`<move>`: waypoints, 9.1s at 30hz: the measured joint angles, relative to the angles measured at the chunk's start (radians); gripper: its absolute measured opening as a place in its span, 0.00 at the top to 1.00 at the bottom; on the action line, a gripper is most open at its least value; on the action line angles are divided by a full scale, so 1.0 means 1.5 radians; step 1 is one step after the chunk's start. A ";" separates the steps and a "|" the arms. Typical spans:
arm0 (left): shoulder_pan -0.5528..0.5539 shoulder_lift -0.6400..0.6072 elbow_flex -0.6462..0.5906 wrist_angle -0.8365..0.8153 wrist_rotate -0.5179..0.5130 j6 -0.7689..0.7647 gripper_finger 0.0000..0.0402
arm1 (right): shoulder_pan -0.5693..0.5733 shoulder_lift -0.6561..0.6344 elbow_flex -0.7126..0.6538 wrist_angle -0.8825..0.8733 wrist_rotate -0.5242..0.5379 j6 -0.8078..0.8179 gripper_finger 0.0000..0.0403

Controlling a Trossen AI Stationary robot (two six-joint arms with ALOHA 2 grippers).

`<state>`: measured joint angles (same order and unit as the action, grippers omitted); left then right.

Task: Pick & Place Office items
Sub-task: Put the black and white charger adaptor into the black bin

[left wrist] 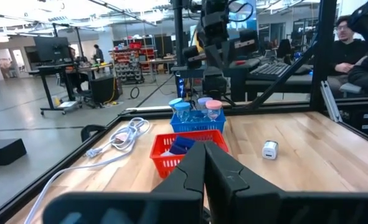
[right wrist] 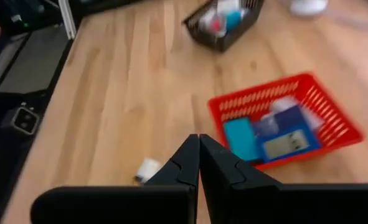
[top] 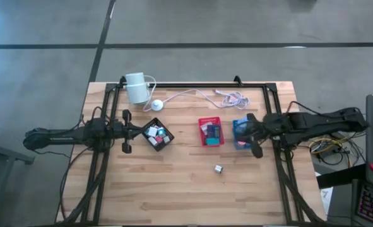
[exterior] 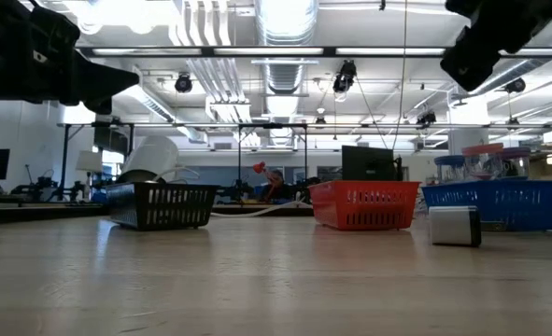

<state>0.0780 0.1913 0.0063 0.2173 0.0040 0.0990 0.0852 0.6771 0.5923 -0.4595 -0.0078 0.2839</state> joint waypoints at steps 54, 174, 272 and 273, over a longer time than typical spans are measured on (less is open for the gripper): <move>0.000 0.001 0.015 -0.001 0.005 -0.024 0.98 | 0.123 0.778 0.338 -0.196 0.002 0.110 0.24; 0.000 0.004 0.014 -0.005 0.003 -0.049 0.98 | -0.096 -0.351 -0.389 0.543 -0.100 -0.173 0.68; -0.166 1.018 0.916 0.053 -0.356 0.879 0.25 | -0.135 0.279 0.073 0.644 -0.227 0.034 0.68; -0.166 1.018 0.916 0.048 -0.359 0.879 0.26 | -0.135 0.278 0.073 0.642 -0.224 0.033 0.68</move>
<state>-0.1711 1.7176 1.3800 0.2899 -0.5345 1.4172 -0.1173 1.0942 0.7013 0.5030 -0.3438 0.3328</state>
